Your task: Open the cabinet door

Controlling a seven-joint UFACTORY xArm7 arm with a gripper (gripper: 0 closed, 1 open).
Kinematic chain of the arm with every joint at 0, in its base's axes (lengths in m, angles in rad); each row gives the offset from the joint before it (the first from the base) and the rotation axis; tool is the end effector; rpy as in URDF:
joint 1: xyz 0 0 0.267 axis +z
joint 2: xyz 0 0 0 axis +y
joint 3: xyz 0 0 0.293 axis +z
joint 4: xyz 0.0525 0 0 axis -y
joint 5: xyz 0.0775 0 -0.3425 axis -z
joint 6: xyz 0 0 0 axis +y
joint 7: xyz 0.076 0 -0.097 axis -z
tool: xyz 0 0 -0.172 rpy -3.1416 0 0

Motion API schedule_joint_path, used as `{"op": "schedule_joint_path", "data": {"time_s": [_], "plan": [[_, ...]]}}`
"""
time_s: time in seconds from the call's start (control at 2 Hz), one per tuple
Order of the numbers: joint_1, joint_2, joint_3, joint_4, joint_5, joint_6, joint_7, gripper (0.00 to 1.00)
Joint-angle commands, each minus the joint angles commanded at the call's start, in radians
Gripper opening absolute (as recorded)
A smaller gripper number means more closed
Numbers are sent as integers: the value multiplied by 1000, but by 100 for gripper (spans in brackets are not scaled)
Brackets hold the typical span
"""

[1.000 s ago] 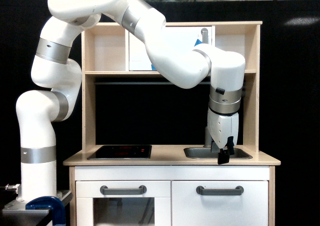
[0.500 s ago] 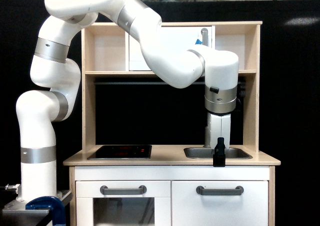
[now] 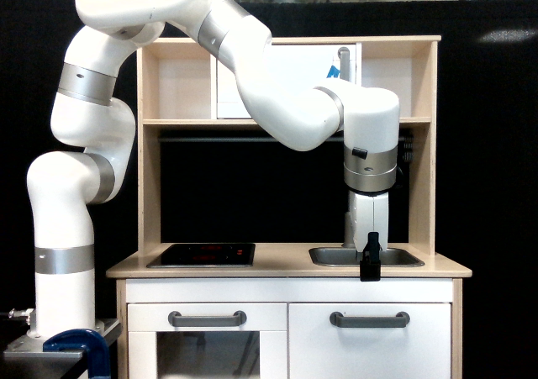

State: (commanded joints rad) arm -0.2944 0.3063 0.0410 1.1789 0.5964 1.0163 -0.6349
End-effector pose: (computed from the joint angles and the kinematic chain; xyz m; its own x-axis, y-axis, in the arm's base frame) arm 0.5190 -0.0240 0.1190 0.9962 0.0000 0.0872 0.0422 -0.8746 -0.4829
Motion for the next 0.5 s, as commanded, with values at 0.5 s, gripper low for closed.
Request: {"op": "schedule_joint_path", "data": {"time_s": [0.5], "plan": [[-14, 21, 18, 11, 0, 16, -110, 100]]}}
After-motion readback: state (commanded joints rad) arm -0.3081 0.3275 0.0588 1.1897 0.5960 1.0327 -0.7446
